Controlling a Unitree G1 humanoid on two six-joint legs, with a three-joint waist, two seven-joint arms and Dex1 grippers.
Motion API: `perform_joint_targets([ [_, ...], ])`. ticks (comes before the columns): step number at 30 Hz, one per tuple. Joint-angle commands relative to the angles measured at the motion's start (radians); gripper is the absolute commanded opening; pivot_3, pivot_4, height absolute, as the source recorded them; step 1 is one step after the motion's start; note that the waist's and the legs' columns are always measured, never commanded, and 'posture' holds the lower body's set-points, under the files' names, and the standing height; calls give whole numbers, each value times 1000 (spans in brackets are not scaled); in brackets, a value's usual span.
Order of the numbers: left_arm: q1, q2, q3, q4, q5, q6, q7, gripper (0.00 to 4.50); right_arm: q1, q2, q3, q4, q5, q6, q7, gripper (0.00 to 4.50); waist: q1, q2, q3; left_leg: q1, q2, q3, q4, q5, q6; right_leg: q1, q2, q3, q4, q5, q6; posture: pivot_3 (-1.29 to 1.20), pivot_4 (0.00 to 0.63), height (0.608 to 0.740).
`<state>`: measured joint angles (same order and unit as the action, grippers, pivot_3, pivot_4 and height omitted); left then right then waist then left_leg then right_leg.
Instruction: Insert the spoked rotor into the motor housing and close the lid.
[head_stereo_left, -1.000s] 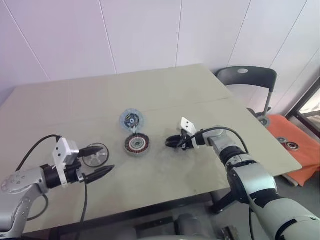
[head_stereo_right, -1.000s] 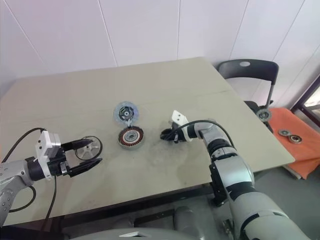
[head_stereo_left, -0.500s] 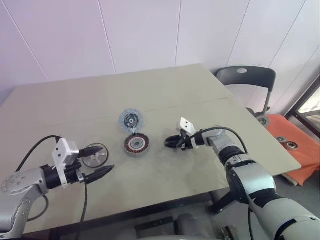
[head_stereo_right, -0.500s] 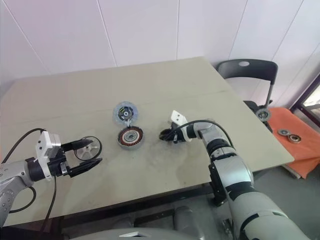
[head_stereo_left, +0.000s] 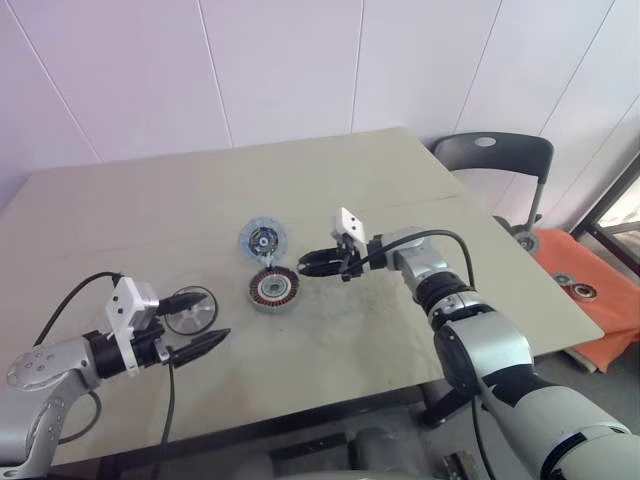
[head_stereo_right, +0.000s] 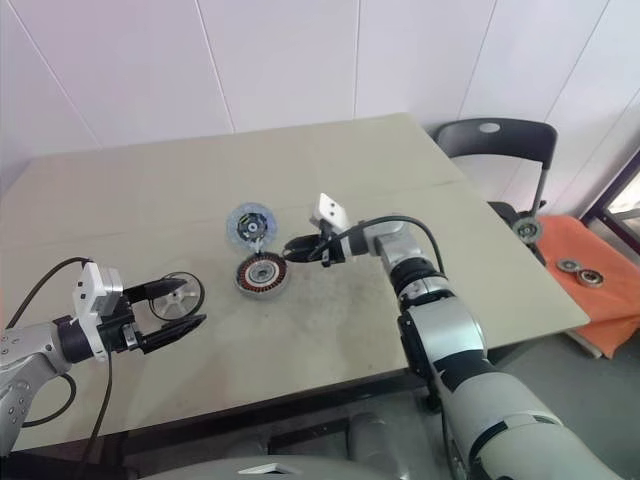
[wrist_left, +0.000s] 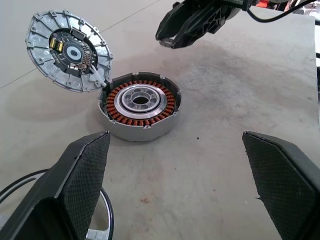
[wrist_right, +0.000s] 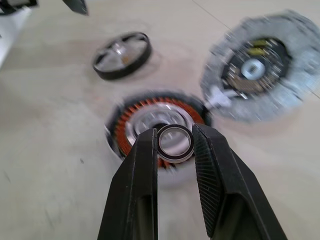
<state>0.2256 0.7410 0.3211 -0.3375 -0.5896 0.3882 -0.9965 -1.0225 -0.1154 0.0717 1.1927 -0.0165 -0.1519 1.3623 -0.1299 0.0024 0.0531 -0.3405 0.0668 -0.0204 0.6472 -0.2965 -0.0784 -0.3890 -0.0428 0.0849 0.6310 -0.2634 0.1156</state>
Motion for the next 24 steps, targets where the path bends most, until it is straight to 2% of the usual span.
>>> perform_joint_targets([
  [1,-5,-2,3,-24,1,-17,3,4500,-43,34,-1,-38,22,-5,13,662,0,0,0,0,0,0,0,0,0,0,0,0,0,0,0,0,0,740],
  [9,24,-11,13,-43,-2,-23,16,4500,-56,85,-1,-25,16,-6,-4,662,0,0,0,0,0,0,0,0,0,0,0,0,0,0,0,0,0,740],
  [15,31,-9,21,-47,-5,-23,19,4500,-48,139,8,1,1,-6,-62,662,-2,0,0,0,0,-1,-1,0,0,-1,1,0,0,0,0,0,0,740],
  [24,23,-6,17,-60,-7,-15,28,4500,-52,164,17,45,-25,7,-141,662,0,-1,0,0,0,-2,-1,0,0,-1,1,0,0,-1,-1,0,0,740],
])
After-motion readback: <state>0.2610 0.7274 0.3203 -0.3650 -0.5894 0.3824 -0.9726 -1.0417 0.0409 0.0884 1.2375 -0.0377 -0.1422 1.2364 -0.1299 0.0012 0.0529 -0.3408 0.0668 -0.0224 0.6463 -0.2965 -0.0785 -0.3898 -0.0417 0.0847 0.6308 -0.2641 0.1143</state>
